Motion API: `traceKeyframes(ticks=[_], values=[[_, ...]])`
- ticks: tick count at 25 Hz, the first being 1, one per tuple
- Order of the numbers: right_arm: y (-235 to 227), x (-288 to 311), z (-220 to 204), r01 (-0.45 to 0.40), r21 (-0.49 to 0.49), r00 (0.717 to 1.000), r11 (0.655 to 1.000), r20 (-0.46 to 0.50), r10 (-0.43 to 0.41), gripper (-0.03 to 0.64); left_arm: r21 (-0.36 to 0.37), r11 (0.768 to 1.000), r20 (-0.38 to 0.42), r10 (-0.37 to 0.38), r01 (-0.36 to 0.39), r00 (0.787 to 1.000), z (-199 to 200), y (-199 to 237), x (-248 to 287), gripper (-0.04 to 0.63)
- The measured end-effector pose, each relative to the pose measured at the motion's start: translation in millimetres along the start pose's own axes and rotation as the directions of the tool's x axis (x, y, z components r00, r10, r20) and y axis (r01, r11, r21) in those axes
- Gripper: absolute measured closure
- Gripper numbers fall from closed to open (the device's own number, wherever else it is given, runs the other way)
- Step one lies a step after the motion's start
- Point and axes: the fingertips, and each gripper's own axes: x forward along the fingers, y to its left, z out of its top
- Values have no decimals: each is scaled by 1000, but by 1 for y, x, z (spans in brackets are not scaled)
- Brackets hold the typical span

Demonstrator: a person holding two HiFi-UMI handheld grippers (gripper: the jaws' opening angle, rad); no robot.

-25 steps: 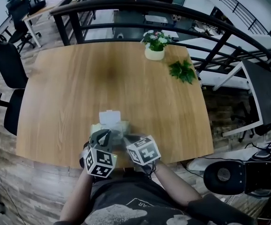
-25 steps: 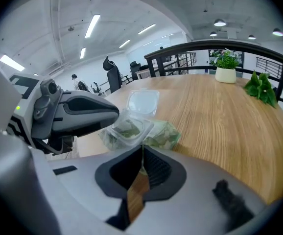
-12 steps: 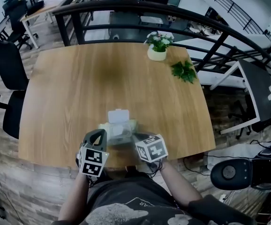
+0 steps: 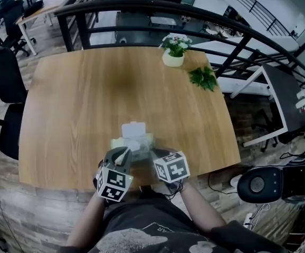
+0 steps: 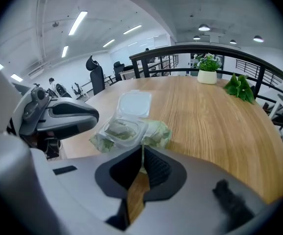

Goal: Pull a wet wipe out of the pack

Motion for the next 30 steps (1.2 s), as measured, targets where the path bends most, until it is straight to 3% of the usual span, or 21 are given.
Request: traceKeyframes(ticks=[2,4,7,11,12,14,15,20,25,30], values=[[-1,-4,2,4,7,1000,1000,11,-4,589,19,999,-18,-31,32,999,-2,-9,5,553],[-3,-8,4,6,11,1000,1000,16,-6,589,40,998,-43,-48,50,998,-3,-17,11,426],[-7,-14,7,-1,12,1000,1000,18,1,589,68,998,-61,-8,12,998,2,-18,20,412],[-5,-13,10,-16,-4,999,1000,31,16,589,79,995,-54,69,-65,996,5,-10,32,414],[-4,-14,12,-21,-10,999,1000,37,21,589,79,994,-50,77,-73,996,6,-8,31,439],[-1,-16,20,-32,-26,998,999,51,33,589,69,994,-39,82,-79,996,10,-6,29,561],[0,-17,24,-39,-38,997,999,58,41,589,58,995,-33,79,-77,996,11,-5,27,575],[18,-8,39,-100,-173,991,980,71,114,589,-9,997,-11,80,-80,997,7,5,18,581],[37,8,45,-142,-291,988,946,11,151,588,-58,995,-13,76,-76,997,1,13,11,581],[51,24,46,-192,-333,981,923,-52,186,508,-92,995,-14,46,-47,999,-2,17,8,581]])
